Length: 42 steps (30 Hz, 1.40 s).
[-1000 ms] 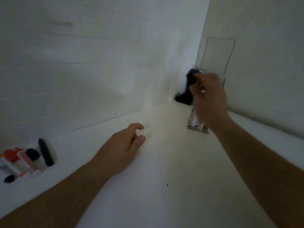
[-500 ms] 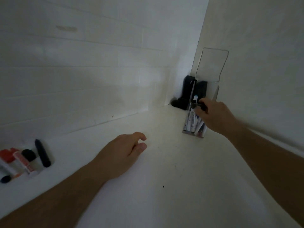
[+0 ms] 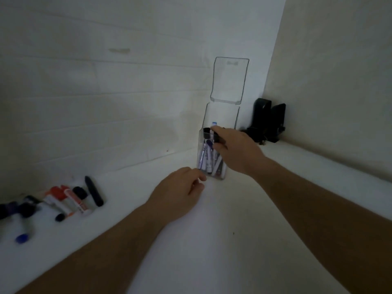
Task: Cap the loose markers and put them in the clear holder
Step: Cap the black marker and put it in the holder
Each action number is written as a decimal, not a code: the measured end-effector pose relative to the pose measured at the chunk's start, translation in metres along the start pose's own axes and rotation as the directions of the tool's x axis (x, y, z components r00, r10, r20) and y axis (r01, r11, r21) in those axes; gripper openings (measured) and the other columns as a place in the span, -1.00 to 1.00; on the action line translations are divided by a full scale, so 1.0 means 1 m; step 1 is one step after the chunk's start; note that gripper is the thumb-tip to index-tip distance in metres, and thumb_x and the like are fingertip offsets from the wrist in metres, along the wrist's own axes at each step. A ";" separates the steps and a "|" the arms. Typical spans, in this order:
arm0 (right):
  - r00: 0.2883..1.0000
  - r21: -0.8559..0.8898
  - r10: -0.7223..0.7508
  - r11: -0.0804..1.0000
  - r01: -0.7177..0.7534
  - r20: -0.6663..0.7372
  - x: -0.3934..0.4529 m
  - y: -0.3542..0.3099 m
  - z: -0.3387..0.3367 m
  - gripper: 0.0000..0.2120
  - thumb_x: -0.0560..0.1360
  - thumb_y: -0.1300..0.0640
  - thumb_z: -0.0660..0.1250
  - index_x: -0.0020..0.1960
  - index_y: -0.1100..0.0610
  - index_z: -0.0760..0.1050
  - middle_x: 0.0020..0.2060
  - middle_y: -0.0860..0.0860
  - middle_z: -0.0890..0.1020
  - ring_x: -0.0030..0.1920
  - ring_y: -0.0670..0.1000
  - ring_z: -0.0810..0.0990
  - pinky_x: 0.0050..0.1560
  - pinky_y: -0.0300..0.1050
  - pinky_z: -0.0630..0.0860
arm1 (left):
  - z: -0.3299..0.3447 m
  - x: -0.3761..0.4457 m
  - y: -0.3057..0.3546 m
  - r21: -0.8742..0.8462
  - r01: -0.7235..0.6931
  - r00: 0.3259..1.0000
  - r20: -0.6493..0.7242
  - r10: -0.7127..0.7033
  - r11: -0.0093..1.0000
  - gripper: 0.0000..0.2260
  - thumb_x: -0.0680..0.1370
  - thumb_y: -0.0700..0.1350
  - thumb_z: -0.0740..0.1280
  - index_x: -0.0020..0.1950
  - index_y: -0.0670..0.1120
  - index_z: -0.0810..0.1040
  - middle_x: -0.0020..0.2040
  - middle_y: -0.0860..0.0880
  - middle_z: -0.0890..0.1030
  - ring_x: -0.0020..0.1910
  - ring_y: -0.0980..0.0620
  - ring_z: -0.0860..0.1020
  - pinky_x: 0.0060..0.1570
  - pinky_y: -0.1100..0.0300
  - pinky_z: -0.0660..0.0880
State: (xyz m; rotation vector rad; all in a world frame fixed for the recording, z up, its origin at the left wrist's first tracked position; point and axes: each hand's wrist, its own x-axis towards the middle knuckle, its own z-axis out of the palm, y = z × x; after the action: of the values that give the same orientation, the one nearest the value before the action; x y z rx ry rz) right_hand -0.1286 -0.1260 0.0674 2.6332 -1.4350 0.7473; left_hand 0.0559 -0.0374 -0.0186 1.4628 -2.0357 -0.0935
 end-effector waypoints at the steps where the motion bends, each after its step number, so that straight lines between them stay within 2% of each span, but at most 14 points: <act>1: 1.000 -0.011 0.003 1.000 -0.003 -0.005 0.001 -0.001 0.003 -0.54 0.66 0.00 0.20 0.54 0.01 0.26 0.20 0.11 0.55 0.13 0.14 0.55 0.13 0.06 0.52 | -0.004 0.000 0.001 -0.017 0.011 1.000 0.013 -0.010 1.000 -0.80 0.58 -0.01 0.26 0.17 0.09 0.55 -0.03 0.09 0.56 -0.05 0.09 0.52 0.04 0.11 0.51; 5: 0.960 -0.236 -0.017 0.970 -0.052 -0.280 -0.005 -0.012 0.007 -0.39 0.57 -0.09 0.34 0.55 -0.02 0.22 0.23 0.13 0.46 0.06 0.13 0.54 0.00 0.03 0.54 | -0.040 -0.003 -0.003 -0.028 0.057 0.991 0.124 -0.053 0.998 -0.84 0.54 -0.08 0.37 0.08 0.06 0.68 -0.04 0.09 0.65 -0.08 0.13 0.62 0.06 0.22 0.55; 8: 0.891 -0.195 -0.201 0.972 0.131 -0.406 -0.019 -0.050 0.018 -0.51 0.53 -0.01 0.36 0.44 0.03 0.42 0.11 0.11 0.50 0.01 0.12 0.50 0.00 0.04 0.52 | -0.090 -0.015 -0.027 0.016 0.071 0.996 0.060 -0.072 0.997 -0.90 0.54 -0.05 0.41 0.01 0.08 0.70 -0.10 0.13 0.69 -0.18 0.24 0.62 -0.05 0.33 0.54; 12: 0.932 0.220 -0.352 0.906 0.362 -0.085 -0.025 -0.117 0.058 -0.65 0.56 0.01 0.31 0.34 0.00 0.53 0.12 0.01 0.53 0.10 0.05 0.52 0.15 0.03 0.52 | -0.153 -0.050 -0.073 0.089 0.274 0.955 -0.140 -0.260 0.958 -0.94 0.53 -0.02 0.42 -0.06 0.14 0.67 -0.15 0.18 0.66 -0.28 0.32 0.57 -0.12 0.28 0.54; 16: 0.860 0.275 -0.483 0.860 0.431 0.164 -0.022 -0.175 0.101 -0.60 0.59 0.03 0.28 0.41 0.03 0.47 0.28 0.03 0.50 0.26 0.10 0.46 0.28 0.06 0.47 | -0.181 -0.086 -0.103 -0.023 0.531 0.832 -0.175 -0.526 0.847 -0.95 0.52 -0.04 0.42 -0.11 0.12 0.67 -0.20 0.09 0.67 -0.38 0.14 0.65 -0.29 0.17 0.62; 20: 0.840 0.277 -0.497 0.857 0.435 0.219 -0.013 -0.211 0.126 -0.70 0.61 -0.04 0.18 0.30 -0.02 0.49 0.10 0.03 0.49 0.07 0.14 0.44 0.08 0.14 0.51 | -0.178 -0.098 -0.106 -0.053 0.603 0.793 -0.069 -0.605 0.796 -0.86 0.52 -0.20 0.36 -0.10 0.03 0.65 -0.31 0.00 0.71 -0.42 0.02 0.69 -0.42 0.15 0.61; 23: 0.859 0.257 -0.471 0.871 0.418 0.200 -0.005 -0.218 0.132 -0.73 0.64 -0.06 0.13 0.21 -0.02 0.53 -0.03 0.05 0.49 0.02 0.16 0.47 -0.01 0.05 0.46 | -0.171 -0.098 -0.106 -0.113 0.625 0.779 0.024 -0.626 0.773 -0.83 0.50 -0.24 0.31 -0.08 0.00 0.64 -0.31 -0.04 0.72 -0.41 -0.11 0.70 -0.38 -0.06 0.66; 26: 0.903 0.190 -0.389 0.915 0.356 0.181 0.002 -0.211 0.129 -0.71 0.65 -0.06 0.15 0.02 0.09 0.57 -0.16 0.04 0.44 -0.06 0.15 0.55 -0.15 -0.04 0.37 | -0.167 -0.095 -0.113 0.005 0.607 0.794 0.050 -0.606 0.795 -0.86 0.46 -0.15 0.35 -0.05 0.06 0.62 -0.27 0.01 0.71 -0.42 0.02 0.69 -0.32 0.11 0.63; 28: 0.921 0.147 -0.347 0.935 0.324 0.177 0.004 -0.200 0.126 -0.74 0.63 -0.05 0.19 0.00 0.10 0.56 -0.13 0.06 0.45 -0.07 0.15 0.55 -0.13 -0.03 0.41 | -0.165 -0.094 -0.115 0.130 0.563 0.819 0.044 -0.571 0.817 -0.85 0.38 -0.03 0.35 -0.07 0.11 0.60 -0.28 0.04 0.69 -0.41 0.09 0.66 -0.25 0.12 0.62; 30: 0.927 0.205 -0.347 0.927 0.315 0.144 0.002 -0.190 0.124 -0.81 0.59 0.06 0.22 0.16 0.06 0.51 0.00 0.07 0.48 -0.05 0.16 0.55 -0.10 0.02 0.49 | -0.164 -0.092 -0.116 0.226 0.534 0.829 0.046 -0.557 0.815 -0.79 0.31 0.03 0.33 -0.07 0.13 0.59 -0.28 0.08 0.65 -0.34 0.12 0.62 -0.17 0.05 0.63; 32: 0.893 0.277 -0.420 0.887 0.368 0.160 -0.005 -0.189 0.121 -0.68 0.59 0.11 0.20 0.31 -0.06 0.50 0.10 0.04 0.45 -0.04 0.12 0.52 -0.08 0.03 0.51 | -0.164 -0.090 -0.116 0.239 0.545 0.821 0.045 -0.570 0.804 -0.78 0.30 0.04 0.33 -0.07 0.14 0.57 -0.18 0.11 0.62 -0.36 0.14 0.61 -0.14 0.04 0.63; 35: 0.865 0.275 -0.460 0.874 0.401 0.201 -0.014 -0.198 0.119 -0.75 0.61 -0.02 0.19 0.16 -0.10 0.61 0.03 0.03 0.47 0.03 0.10 0.49 0.03 -0.03 0.47 | -0.161 -0.089 -0.114 0.222 0.564 0.811 0.030 -0.584 0.795 -0.84 0.33 -0.02 0.36 -0.11 0.09 0.52 -0.11 0.07 0.64 -0.48 0.16 0.62 -0.20 0.09 0.62; 39: 0.923 0.097 -0.287 0.958 0.271 0.256 -0.011 -0.186 0.110 -0.70 0.60 -0.16 0.19 0.05 0.05 0.54 -0.12 0.04 0.44 -0.03 0.12 0.53 -0.14 -0.07 0.38 | -0.156 -0.087 -0.113 0.236 0.574 0.801 0.037 -0.597 0.784 -0.86 0.40 -0.12 0.36 -0.08 0.07 0.52 -0.16 0.02 0.67 -0.45 0.07 0.63 -0.38 0.15 0.54; 42: 0.936 0.008 -0.184 0.982 0.190 0.299 -0.012 -0.151 0.094 -0.72 0.61 -0.22 0.19 0.00 0.00 0.37 -0.19 0.00 0.45 -0.17 0.10 0.50 -0.25 -0.08 0.34 | -0.149 -0.082 -0.114 0.285 0.549 0.814 0.030 -0.580 0.786 -0.84 0.49 -0.12 0.34 0.00 0.12 0.59 -0.09 0.08 0.63 -0.43 0.12 0.57 -0.41 0.24 0.46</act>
State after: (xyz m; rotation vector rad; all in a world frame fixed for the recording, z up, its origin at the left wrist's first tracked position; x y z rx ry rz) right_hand 0.0236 -0.0565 0.0065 2.9093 -1.2102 0.3230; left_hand 0.2438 0.0339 0.0202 2.2591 -1.6652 -0.1606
